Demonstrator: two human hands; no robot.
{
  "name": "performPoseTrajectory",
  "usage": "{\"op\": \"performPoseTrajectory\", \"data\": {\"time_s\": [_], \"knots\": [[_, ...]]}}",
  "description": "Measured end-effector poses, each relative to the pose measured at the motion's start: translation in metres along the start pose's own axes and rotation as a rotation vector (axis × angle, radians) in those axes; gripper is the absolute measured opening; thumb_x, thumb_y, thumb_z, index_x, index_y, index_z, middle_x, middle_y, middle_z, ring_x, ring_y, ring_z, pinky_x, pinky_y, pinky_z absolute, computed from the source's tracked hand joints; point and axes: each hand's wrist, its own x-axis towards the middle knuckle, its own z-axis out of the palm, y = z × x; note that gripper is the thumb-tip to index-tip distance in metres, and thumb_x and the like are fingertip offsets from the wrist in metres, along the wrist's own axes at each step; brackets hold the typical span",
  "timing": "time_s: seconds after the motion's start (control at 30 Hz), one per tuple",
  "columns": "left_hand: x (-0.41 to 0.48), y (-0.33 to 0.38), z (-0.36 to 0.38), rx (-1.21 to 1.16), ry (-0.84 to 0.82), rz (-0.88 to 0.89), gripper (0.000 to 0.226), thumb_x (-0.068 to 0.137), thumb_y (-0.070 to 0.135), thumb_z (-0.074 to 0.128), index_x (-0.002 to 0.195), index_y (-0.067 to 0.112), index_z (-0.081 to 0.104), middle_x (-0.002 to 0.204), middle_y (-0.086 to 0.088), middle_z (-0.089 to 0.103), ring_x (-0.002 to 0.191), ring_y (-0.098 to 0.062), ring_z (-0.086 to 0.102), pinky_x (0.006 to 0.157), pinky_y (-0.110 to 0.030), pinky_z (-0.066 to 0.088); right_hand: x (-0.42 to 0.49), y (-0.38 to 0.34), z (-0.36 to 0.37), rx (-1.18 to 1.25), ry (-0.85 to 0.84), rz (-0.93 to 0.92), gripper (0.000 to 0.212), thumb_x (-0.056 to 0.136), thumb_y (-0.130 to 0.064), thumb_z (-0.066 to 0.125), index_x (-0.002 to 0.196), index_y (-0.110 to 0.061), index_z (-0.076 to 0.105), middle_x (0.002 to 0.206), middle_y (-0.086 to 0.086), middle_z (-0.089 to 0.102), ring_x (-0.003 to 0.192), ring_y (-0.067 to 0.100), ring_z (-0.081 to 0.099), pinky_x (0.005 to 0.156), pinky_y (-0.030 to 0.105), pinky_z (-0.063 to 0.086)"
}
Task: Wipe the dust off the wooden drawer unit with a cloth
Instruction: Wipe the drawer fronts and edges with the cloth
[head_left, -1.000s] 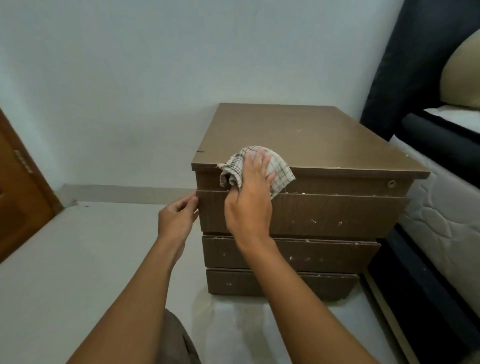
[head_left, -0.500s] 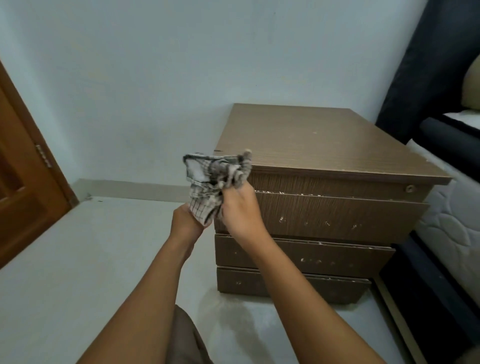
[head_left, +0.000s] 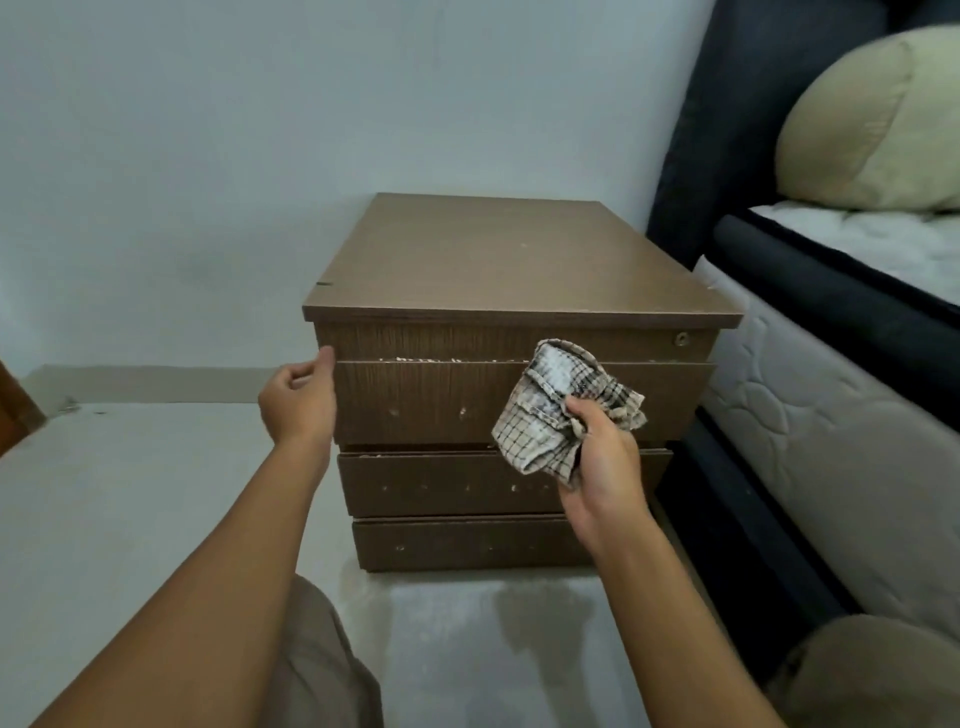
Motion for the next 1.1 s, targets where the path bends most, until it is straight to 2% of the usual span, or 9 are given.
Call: {"op": "performPoseTrajectory", "data": {"time_s": [0.07,0.2,0.33,0.43,0.57,0.7,0.77,0.87,1.1], "knots": [[0.001,0.002,0.005,-0.029,0.025,-0.043,0.022,0.090,0.036,0.064,0.087,0.014,0.061,0.077,0.003,0.057,0.075,-0.014,0.053,0.066,-0.023,0.040,0.004,-0.011,-0.016,-0.087,0.127,-0.125,0.026,0.091,-0.009,0.061,0.117,-0.010,0.059,0.104,0.010,0.074,0.093,0.024,0.073,0.086,0.043,0.058],[0.002,0.006,0.008,-0.077,0.050,-0.100,0.025,0.088,0.031,0.064,0.068,0.022,0.052,0.080,0.000,0.058,0.077,-0.018,0.052,0.069,-0.028,0.042,0.011,-0.039,-0.045,-0.370,0.358,-0.424,0.011,0.091,-0.011,0.060,0.090,-0.020,0.067,0.093,-0.002,0.072,0.089,0.015,0.069,0.087,0.038,0.056],[0.001,0.006,0.004,-0.066,0.039,-0.103,0.027,0.084,0.034,0.064,0.066,0.021,0.049,0.070,0.004,0.052,0.075,-0.018,0.051,0.069,-0.030,0.043,0.018,-0.067,-0.065,-0.517,0.444,-0.615,0.021,0.095,-0.016,0.053,0.108,-0.008,0.067,0.095,-0.002,0.070,0.085,0.009,0.065,0.077,0.026,0.049],[-0.001,0.004,-0.002,-0.065,0.037,-0.077,0.026,0.083,0.033,0.064,0.065,0.021,0.049,0.069,0.005,0.051,0.065,-0.013,0.048,0.070,-0.031,0.043,0.030,-0.086,-0.075,-0.702,0.482,-0.701,0.018,0.098,-0.013,0.047,0.103,-0.006,0.063,0.078,-0.008,0.059,0.067,0.000,0.053,0.056,0.017,0.041],[-0.006,0.002,-0.008,-0.079,0.038,-0.059,0.021,0.081,0.029,0.062,0.065,0.020,0.052,0.067,0.005,0.052,0.061,-0.008,0.046,0.070,-0.032,0.045,0.043,-0.099,-0.080,-1.091,0.409,-0.721,0.018,0.096,-0.006,0.042,0.098,-0.016,0.057,0.077,-0.004,0.055,0.068,0.009,0.051,0.054,0.023,0.034],[-0.006,-0.001,-0.016,-0.067,-0.013,-0.071,0.019,0.082,0.030,0.062,0.068,0.019,0.058,0.077,0.002,0.060,0.078,-0.014,0.056,0.082,-0.037,0.053,0.051,-0.097,-0.076,-1.393,0.304,-0.714,0.023,0.088,0.000,0.042,0.084,-0.020,0.051,0.072,-0.006,0.051,0.064,0.008,0.046,0.051,0.024,0.028],[-0.005,-0.002,-0.021,-0.075,-0.052,-0.083,0.021,0.085,0.032,0.063,0.069,0.019,0.059,0.086,-0.002,0.064,0.084,-0.017,0.060,0.085,-0.038,0.053,0.055,-0.094,-0.074,-1.428,0.284,-0.754,0.022,0.082,0.001,0.041,0.078,-0.019,0.051,0.072,-0.003,0.053,0.066,0.013,0.049,0.050,0.023,0.028],[-0.007,0.002,-0.025,-0.093,-0.091,-0.086,0.020,0.090,0.030,0.061,0.073,0.020,0.060,0.085,0.000,0.067,0.092,-0.018,0.064,0.087,-0.035,0.054,0.054,-0.091,-0.072,-1.458,0.269,-0.777,0.020,0.081,0.002,0.042,0.079,-0.016,0.052,0.073,-0.002,0.051,0.063,0.006,0.044,0.050,0.023,0.027],[-0.004,0.002,-0.033,-0.035,-0.148,-0.043,0.017,0.097,0.025,0.051,0.096,0.016,0.065,0.100,-0.007,0.068,0.099,-0.025,0.066,0.089,-0.037,0.054,0.043,-0.066,-0.052,-1.542,0.151,-0.844,0.028,0.084,-0.001,0.047,0.103,-0.016,0.060,0.092,0.005,0.063,0.085,0.024,0.059,0.069,0.032,0.043]]}}
